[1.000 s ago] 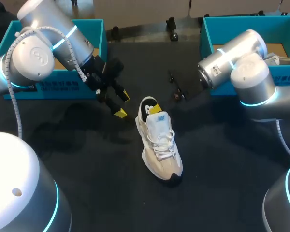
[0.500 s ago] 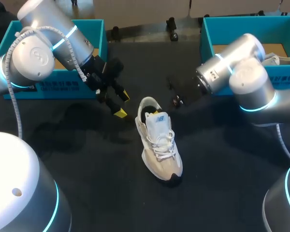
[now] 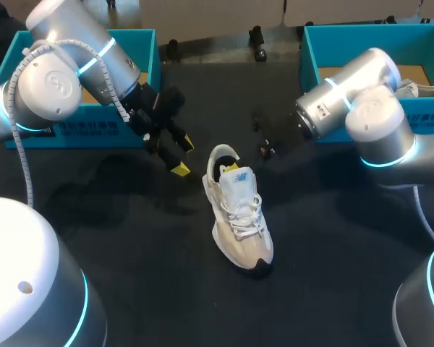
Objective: Take the shoe out of the shoebox, open the shoe tongue, remove and reinsert the insole, then place the shoe into the shoebox
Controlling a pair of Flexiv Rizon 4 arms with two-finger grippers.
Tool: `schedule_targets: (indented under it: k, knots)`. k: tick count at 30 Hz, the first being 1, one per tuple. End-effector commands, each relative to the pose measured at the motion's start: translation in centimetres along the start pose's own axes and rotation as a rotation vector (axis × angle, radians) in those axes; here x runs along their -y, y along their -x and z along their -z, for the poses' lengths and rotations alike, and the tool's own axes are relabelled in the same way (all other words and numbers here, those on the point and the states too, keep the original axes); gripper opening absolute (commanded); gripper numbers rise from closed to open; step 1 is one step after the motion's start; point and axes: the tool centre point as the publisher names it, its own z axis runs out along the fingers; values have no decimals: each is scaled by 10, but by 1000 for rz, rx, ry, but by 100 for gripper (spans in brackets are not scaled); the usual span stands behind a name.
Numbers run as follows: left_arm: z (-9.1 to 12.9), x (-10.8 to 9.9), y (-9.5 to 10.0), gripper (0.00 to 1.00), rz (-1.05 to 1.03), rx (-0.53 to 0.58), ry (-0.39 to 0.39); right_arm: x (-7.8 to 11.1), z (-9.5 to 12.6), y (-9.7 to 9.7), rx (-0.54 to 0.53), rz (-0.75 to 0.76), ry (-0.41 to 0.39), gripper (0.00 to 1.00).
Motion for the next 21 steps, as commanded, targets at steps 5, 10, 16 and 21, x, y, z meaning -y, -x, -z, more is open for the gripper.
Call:
schedule_targets:
  k: [5,10,16,21]
  knots:
    - [0,0,0,100,1,0,3,-12,5,-5,15,16,-20,41]
    - [0,0,0,100,1,0,3,-18,10,-3,22,29,-22,46]
    - [0,0,0,100,1,0,3,-28,19,0,38,50,-24,47]
    - [0,0,0,100,1,0,3,-34,27,1,52,64,-21,48]
